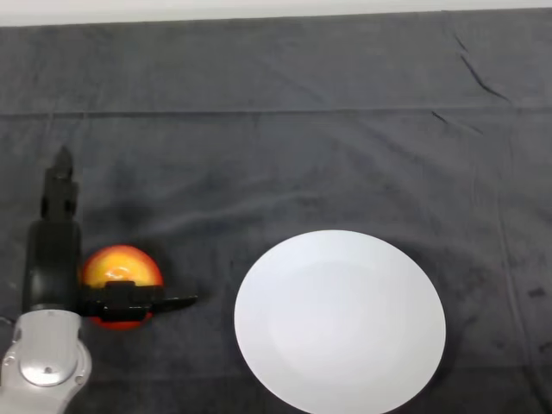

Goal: Move the apple to the plate

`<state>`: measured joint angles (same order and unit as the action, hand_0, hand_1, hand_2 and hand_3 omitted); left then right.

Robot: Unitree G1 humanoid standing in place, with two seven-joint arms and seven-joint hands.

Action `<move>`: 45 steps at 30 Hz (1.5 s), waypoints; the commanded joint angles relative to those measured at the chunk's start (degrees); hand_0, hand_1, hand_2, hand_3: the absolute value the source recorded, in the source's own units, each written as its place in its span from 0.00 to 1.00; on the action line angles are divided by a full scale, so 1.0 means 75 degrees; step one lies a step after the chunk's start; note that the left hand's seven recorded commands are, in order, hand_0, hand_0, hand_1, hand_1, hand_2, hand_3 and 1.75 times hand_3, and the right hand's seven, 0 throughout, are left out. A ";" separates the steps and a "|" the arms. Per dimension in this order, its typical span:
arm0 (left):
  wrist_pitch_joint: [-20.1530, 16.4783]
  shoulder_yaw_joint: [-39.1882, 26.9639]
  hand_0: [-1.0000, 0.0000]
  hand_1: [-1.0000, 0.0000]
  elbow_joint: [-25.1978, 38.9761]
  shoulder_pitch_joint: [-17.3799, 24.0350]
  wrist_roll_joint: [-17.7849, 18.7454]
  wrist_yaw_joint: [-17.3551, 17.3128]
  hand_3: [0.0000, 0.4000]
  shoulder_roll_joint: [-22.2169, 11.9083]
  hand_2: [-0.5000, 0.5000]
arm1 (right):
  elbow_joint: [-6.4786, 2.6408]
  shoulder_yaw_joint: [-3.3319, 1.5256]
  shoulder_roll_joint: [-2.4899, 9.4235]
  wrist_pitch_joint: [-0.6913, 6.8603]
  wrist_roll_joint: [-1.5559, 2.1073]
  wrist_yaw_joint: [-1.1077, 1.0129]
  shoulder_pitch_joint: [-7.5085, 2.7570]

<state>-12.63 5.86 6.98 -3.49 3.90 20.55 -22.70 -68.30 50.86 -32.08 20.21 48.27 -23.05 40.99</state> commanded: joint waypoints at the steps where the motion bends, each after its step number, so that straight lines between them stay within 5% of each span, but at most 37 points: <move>1: -0.0261 0.0149 1.00 1.00 0.0275 -0.0080 -0.0232 -0.0098 0.00 -0.0230 0.50 | 0.0106 0.0134 -0.0044 -0.0044 0.0105 0.0036 -0.0061; 5: -0.0588 0.0336 0.96 1.00 0.0376 -0.0081 -0.0422 -0.0191 0.04 -0.0318 0.48 | 0.0108 0.0133 -0.0044 -0.0043 0.0107 0.0038 -0.0062; 6: -0.0661 0.0374 0.56 0.77 0.0397 -0.0079 -0.0468 -0.0220 0.44 -0.0345 0.39 | 0.0109 0.0133 -0.0044 -0.0042 0.0107 0.0039 -0.0062; 7: -0.0721 0.0400 0.22 0.41 0.0413 -0.0080 -0.0506 -0.0250 0.78 -0.0372 0.41 | 0.0109 0.0133 -0.0044 -0.0042 0.0108 0.0039 -0.0062; 8: -0.0792 0.0423 0.06 0.31 0.0432 -0.0084 -0.0545 -0.0288 0.94 -0.0406 0.38 | 0.0109 0.0133 -0.0044 -0.0042 0.0108 0.0039 -0.0062; 9: -0.0859 0.0440 0.00 0.00 0.0456 -0.0085 -0.0582 -0.0325 1.00 -0.0440 0.50 | 0.0109 0.0133 -0.0044 -0.0041 0.0109 0.0039 -0.0062; 25: -0.1893 0.0608 0.00 0.00 0.1094 -0.0285 -0.1119 -0.0585 1.00 -0.0577 0.50 | 0.0101 0.0133 -0.0049 -0.0039 0.0115 0.0040 -0.0059; 45: -0.3031 0.0914 0.00 0.00 0.2227 -0.1158 -0.1825 -0.0756 1.00 -0.0520 0.50 | 0.0069 0.0137 -0.0065 -0.0037 0.0122 0.0030 -0.0048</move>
<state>-34.77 11.19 20.74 -9.90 -8.16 15.41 -24.15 -68.30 50.87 -32.09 20.21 48.28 -23.04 40.99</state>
